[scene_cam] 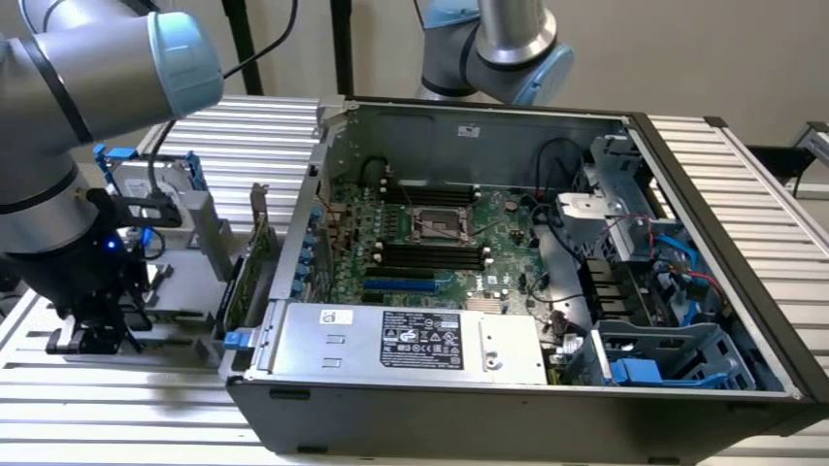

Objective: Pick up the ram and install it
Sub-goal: 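Pick up the ram and move it above insertion slot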

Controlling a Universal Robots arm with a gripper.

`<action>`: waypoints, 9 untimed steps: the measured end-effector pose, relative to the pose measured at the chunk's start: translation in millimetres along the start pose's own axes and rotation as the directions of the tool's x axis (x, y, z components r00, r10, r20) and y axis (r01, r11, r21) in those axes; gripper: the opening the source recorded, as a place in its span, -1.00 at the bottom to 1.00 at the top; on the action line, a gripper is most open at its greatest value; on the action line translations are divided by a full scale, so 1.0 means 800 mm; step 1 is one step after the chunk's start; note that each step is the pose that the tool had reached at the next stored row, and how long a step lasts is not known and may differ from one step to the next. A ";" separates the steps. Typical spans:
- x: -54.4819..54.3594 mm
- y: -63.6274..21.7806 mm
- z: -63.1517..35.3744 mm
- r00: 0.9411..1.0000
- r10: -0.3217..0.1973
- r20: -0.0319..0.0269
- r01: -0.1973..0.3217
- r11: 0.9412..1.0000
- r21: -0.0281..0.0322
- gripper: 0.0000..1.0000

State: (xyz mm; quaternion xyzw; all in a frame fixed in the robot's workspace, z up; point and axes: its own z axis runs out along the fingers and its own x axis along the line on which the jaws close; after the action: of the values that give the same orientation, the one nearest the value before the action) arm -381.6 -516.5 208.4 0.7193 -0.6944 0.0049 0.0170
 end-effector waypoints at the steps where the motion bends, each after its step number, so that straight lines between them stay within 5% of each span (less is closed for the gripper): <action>1: 0.000 0.000 0.002 1.000 0.001 0.000 -0.001 1.000 0.000 -0.27; 9: -0.002 0.000 0.012 1.000 0.011 0.013 -0.011 1.000 0.000 -0.27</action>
State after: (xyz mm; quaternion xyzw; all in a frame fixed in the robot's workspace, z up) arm -381.7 -515.0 199.0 0.7155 -0.6985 0.0004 0.0124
